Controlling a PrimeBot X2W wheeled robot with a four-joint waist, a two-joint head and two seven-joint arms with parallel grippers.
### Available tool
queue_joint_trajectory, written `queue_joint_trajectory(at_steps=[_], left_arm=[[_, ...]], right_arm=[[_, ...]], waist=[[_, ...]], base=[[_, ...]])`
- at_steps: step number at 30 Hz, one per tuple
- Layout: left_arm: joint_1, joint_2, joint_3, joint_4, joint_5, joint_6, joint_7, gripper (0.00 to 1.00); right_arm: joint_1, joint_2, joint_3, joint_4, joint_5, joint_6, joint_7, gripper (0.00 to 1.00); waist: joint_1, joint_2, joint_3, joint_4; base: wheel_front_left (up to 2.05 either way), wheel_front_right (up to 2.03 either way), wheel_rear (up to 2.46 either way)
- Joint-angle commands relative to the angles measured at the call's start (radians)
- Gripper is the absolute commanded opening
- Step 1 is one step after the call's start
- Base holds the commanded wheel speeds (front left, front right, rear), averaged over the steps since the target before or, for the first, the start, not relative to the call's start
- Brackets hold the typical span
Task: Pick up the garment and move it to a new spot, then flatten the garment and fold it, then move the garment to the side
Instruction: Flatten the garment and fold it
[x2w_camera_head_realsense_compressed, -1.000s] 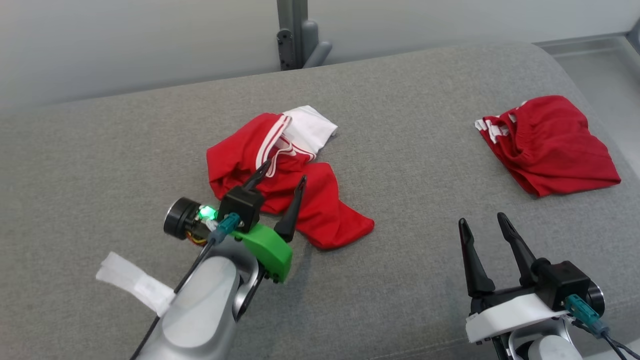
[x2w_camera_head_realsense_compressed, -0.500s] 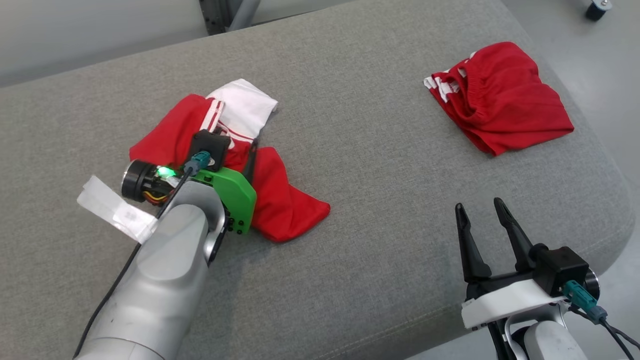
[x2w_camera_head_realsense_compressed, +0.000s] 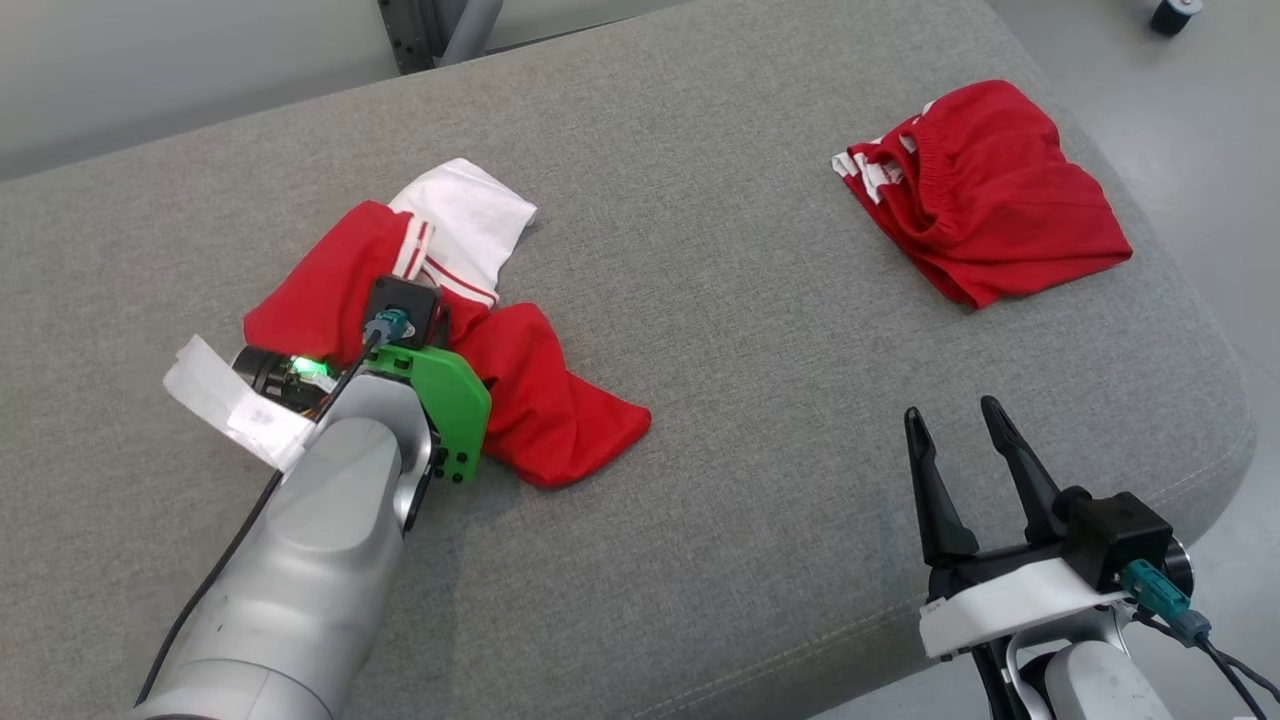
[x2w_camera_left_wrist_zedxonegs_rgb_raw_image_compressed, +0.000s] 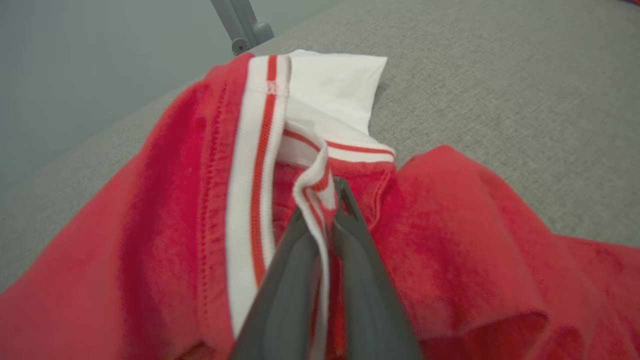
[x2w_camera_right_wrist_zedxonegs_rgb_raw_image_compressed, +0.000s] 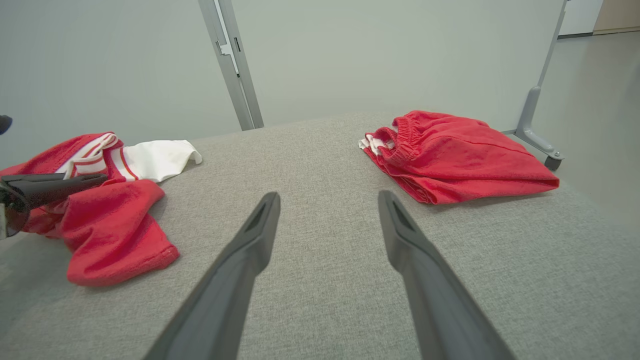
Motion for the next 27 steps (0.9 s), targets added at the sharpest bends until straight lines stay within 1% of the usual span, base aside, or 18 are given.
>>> queue_joint_trajectory(at_steps=[1,6,8,10,13,15,18,20,23,27], left_arm=[[-0.024,0.0,-0.002,-0.012,-0.003,0.001,-0.026,0.0],[-0.048,-0.004,-0.005,-0.068,-0.028,0.004,-0.137,0.0],[-0.059,-0.005,-0.011,-0.118,-0.056,-0.002,-0.159,0.0],[-0.069,-0.006,-0.032,-0.185,-0.085,0.001,-0.173,0.0],[-0.091,-0.004,-0.069,-0.283,-0.135,0.024,-0.179,0.0],[-0.117,-0.004,-0.087,-0.342,-0.159,0.048,-0.18,0.0],[-0.159,-0.004,-0.087,-0.419,-0.177,0.083,-0.18,0.0],[-0.191,-0.004,-0.074,-0.471,-0.179,0.103,-0.18,0.0],[-0.233,-0.004,-0.042,-0.555,-0.175,0.123,-0.181,0.0],[-0.251,-0.004,0.01,-0.669,-0.163,0.133,-0.18,0.0]], right_arm=[[-0.008,-0.002,-0.002,0.0,0.003,-0.002,-0.003,1.0],[-0.004,-0.002,0.004,0.003,-0.001,-0.002,-0.003,1.0],[-0.003,-0.002,0.009,0.005,-0.001,-0.002,-0.003,1.0],[-0.002,-0.002,0.012,0.007,-0.002,-0.002,-0.003,1.0],[-0.005,-0.002,0.017,0.009,-0.004,-0.002,-0.004,1.0],[-0.007,-0.002,0.02,0.012,-0.005,-0.002,-0.004,1.0],[-0.011,-0.002,0.026,0.015,-0.004,-0.002,-0.004,1.0],[-0.014,-0.002,0.03,0.018,-0.001,-0.002,-0.004,1.0],[-0.013,-0.002,0.033,0.022,0.003,-0.002,-0.004,1.0],[-0.015,-0.002,0.027,0.021,0.003,-0.002,-0.004,1.0]], waist=[[0.0,-0.0001,-0.005,0.003],[0.0,-0.0001,-0.016,0.0],[0.0,-0.0001,-0.02,-0.005],[0.0,-0.0001,-0.023,-0.012],[0.0,-0.0001,-0.026,-0.025],[0.0,-0.0001,-0.027,-0.034],[0.0,-0.0001,-0.027,-0.049],[0.0,-0.0001,-0.026,-0.059],[0.0,-0.0001,-0.024,-0.068],[0.0,-0.0001,-0.022,-0.067]], base=[[0.0,0.0,0.0],[0.0,0.0,0.0],[0.0,0.0,0.0],[0.0,0.0,0.0],[0.0,0.0,0.0],[0.0,0.0,0.0],[0.0,0.0,0.0],[0.0,0.0,0.0],[0.0,0.0,0.0],[0.0,0.0,0.0]])
